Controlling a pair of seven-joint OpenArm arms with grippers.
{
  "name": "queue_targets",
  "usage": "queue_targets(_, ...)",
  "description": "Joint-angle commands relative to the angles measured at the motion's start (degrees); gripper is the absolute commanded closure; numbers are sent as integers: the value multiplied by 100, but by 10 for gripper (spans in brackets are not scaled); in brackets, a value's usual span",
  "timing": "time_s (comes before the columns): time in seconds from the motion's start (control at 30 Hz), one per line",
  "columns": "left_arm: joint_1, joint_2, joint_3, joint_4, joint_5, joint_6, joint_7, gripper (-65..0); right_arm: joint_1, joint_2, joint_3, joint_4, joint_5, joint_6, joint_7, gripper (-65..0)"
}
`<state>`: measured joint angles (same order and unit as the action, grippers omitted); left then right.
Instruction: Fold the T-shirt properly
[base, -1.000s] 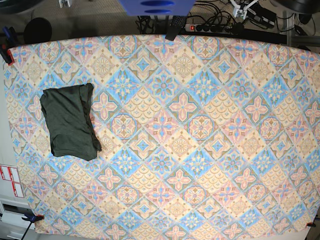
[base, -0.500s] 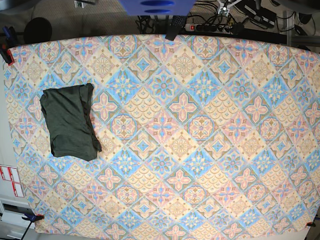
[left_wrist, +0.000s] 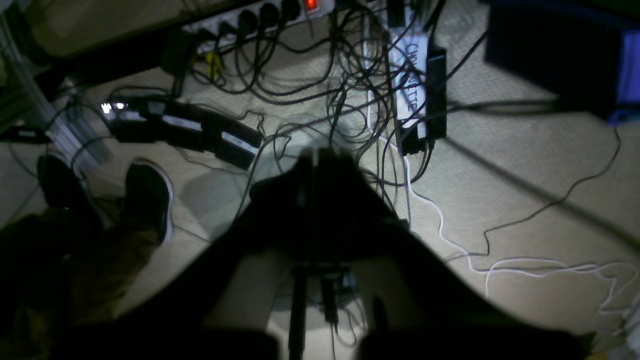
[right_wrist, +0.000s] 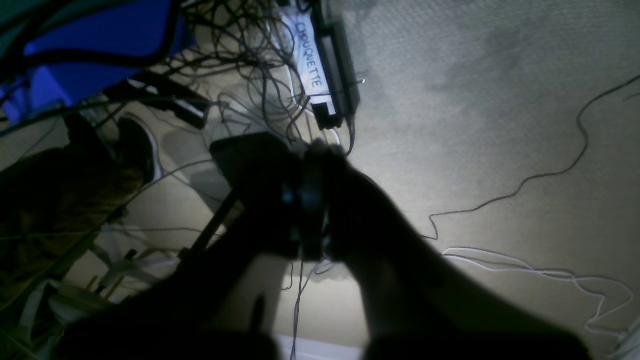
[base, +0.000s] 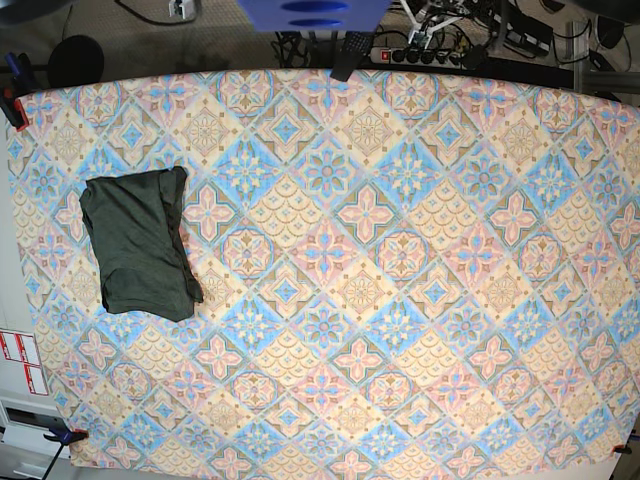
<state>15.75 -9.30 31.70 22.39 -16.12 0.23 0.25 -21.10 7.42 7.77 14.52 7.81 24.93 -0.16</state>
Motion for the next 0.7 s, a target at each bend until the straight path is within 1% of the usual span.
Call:
queue_targets(0.0,-14,3,8,-11,8,-1,-38,0,5,-87,10,-15,5,17,21,0)
queue_targets(0.07,-93,20,8,-11,8,-1,-38,0,101,-272,10,-50,5,17,21,0)
queue_targets(0.17,-164,108,8,-11,8,-1,-38,0,207,-404,19,-50,5,17,21,0)
queue_targets(0.3,-181,143,-1,-2,8,-1,-38,0,339,-676,45,-50,14,17,21,0)
queue_targets(0.4,-243,240,8,-2,8,-1,-38,0,365,-852,45,-50,14,8,21,0)
queue_targets(0.53,-252,249,-1,-2,8,-1,-38,0,559,-984,54,-50,32,8,56,0)
queue_targets(0.67,-322,249,-1,16,8,-1,-38,0,594,-1063,54,-50,41,8,285,0)
